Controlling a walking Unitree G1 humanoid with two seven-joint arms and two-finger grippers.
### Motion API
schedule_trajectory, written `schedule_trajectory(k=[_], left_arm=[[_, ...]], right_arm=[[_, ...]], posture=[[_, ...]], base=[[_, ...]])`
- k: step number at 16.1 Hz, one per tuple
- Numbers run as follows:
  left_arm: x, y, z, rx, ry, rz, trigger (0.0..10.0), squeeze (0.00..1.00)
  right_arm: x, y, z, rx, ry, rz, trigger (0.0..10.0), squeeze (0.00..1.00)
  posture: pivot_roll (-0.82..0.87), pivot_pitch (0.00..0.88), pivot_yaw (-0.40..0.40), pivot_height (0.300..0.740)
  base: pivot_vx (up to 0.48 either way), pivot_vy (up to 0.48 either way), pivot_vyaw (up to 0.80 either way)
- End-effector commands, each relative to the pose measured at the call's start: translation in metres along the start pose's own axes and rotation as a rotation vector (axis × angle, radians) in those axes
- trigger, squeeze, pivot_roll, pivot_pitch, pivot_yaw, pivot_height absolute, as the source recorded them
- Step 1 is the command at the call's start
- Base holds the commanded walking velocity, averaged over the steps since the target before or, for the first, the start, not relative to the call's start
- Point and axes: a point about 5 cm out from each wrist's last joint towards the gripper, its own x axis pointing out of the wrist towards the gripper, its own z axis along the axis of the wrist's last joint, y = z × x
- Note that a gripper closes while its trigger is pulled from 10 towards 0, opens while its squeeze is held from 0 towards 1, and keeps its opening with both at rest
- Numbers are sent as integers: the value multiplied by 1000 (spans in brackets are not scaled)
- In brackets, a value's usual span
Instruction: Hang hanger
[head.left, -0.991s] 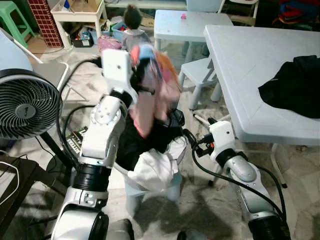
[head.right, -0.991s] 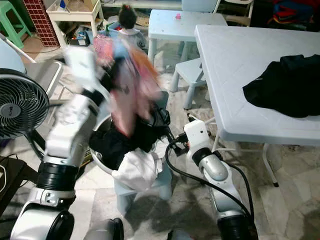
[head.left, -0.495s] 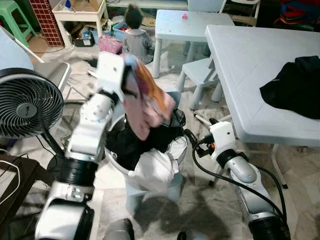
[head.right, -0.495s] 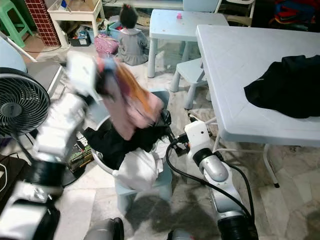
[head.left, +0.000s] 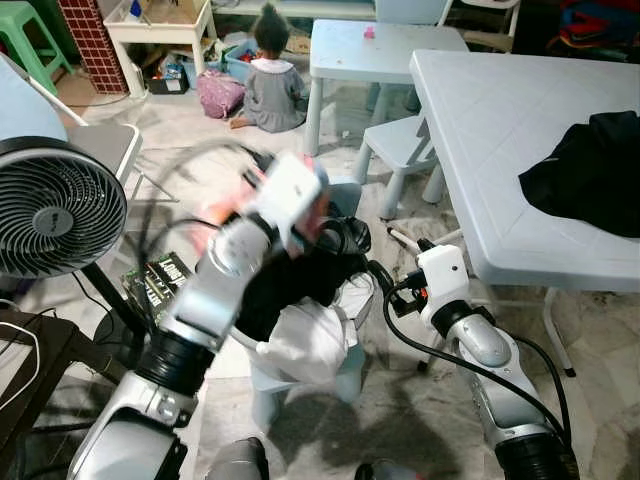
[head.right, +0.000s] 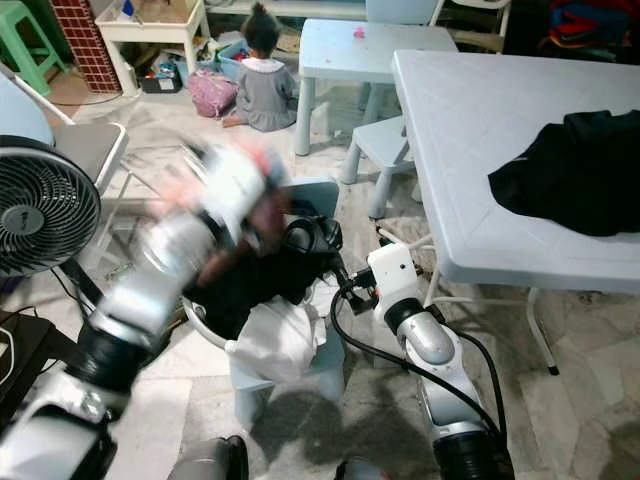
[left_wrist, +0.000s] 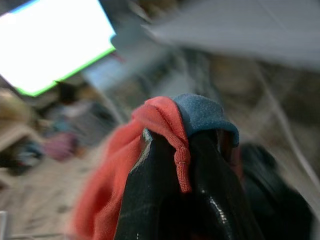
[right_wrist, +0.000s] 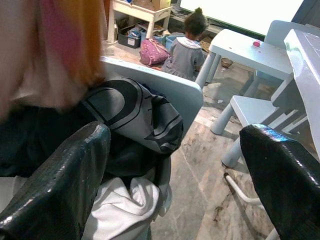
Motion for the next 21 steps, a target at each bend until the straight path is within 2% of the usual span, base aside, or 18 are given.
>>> schedule_trajectory(k=[1,2,3,4,5,7,8,9,10,11,13,14,17,18,19,20,21], left_arm=[[0,-29,-23,49,106,-186,314,0],[-5,-50,-45,82,200,-307,1020,0],[-8,-59,-53,97,233,-379,7922,0],[-10,-64,-57,87,249,-411,10000,1000],[-8,-63,-57,62,244,-387,10000,1000],[-3,-59,-52,109,200,-356,10000,1000],[0,-57,-41,71,126,-323,10000,1000],[0,-57,-30,95,42,-332,10000,1000],[-3,-61,-22,169,-42,-365,10000,1000],[-8,-65,-19,216,-87,-409,10000,1000],[-12,-66,-17,223,-116,-453,10000,1000],[-12,-62,-15,192,-119,-421,10000,1000],[-9,-30,-15,74,-110,-109,10000,1000],[-11,-23,-17,31,-105,-51,10000,1000],[-20,-7,-31,-72,-48,99,10000,1000],[-32,7,-55,-208,44,237,10000,1000],[-41,13,-76,-344,130,331,10000,1000]], right_arm=[[-2,-4,0,-10,-2,-20,10000,0],[-2,-4,0,-11,-1,-21,10000,0],[-2,-4,0,-13,0,-21,10000,0],[-3,-5,0,-14,1,-22,10000,0],[-4,-5,0,-16,2,-22,10000,0],[-5,-5,-1,-17,6,-22,10000,0],[-5,-5,1,-21,4,-21,10000,0],[-3,-4,2,-22,1,-20,10000,0],[-2,-4,2,-23,0,-20,10000,0],[-1,-3,2,-25,-2,-21,10000,0],[0,-2,2,-28,-4,-22,10000,0],[0,-2,3,-29,-4,-23,10000,0],[-1,-2,3,-31,-5,-28,10000,0],[-2,-3,3,-32,-5,-29,10000,0],[-2,-4,2,-32,-3,-33,10000,0],[-2,-4,1,-32,-1,-33,10000,0],[-2,-3,2,-31,-3,-28,10000,0]], posture=[[-11,61,5,740],[-11,61,5,740],[-11,61,5,740],[-20,66,5,740],[-20,66,4,740],[-20,67,3,740],[-19,68,1,740],[-19,68,1,740],[-19,68,1,740],[-8,67,-1,740],[-7,66,-1,740],[-8,65,2,740],[-9,63,3,740],[-9,63,3,740],[-9,63,3,740],[-2,65,2,740],[0,65,-1,740]], base=[[0,0,0],[0,0,0],[0,0,0],[0,0,0],[0,0,0],[0,0,0],[0,0,0],[0,0,0],[0,0,0],[0,0,0],[0,0,0],[0,0,0],[0,0,0],[0,0,0],[0,0,0],[0,0,0],[0,0,0]])
